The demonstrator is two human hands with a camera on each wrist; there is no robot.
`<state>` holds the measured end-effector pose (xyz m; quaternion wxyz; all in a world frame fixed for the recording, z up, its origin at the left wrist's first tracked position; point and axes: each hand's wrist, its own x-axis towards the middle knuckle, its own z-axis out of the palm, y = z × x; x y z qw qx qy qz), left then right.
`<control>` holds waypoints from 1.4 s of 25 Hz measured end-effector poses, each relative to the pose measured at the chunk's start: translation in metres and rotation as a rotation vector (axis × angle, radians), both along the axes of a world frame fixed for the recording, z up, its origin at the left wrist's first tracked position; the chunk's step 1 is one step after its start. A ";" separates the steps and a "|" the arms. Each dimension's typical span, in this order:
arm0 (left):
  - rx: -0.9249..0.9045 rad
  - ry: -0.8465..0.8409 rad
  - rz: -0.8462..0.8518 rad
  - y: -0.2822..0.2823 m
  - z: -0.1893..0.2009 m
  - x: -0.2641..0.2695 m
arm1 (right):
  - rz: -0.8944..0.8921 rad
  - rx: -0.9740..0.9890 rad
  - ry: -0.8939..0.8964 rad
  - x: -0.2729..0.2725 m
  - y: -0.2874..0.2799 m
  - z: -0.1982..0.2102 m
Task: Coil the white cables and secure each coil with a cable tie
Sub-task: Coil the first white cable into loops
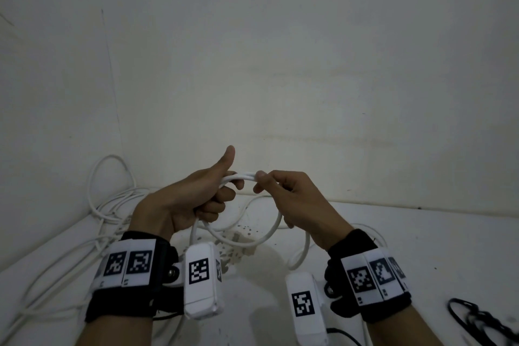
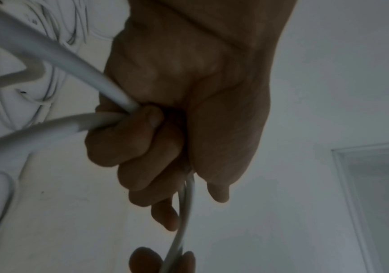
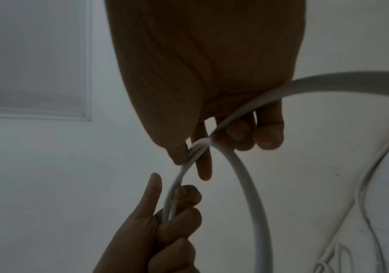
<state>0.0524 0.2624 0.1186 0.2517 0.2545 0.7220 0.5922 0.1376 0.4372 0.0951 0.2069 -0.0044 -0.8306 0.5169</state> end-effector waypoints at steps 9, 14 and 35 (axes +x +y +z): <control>0.168 0.007 -0.006 0.008 -0.008 -0.004 | -0.140 -0.397 0.018 -0.008 0.003 -0.001; 0.357 -0.062 0.001 0.014 -0.013 -0.006 | -0.126 -0.615 0.042 -0.006 0.012 0.002; 0.486 -0.221 0.336 0.021 -0.015 -0.017 | -0.137 -0.784 0.079 -0.011 0.021 -0.002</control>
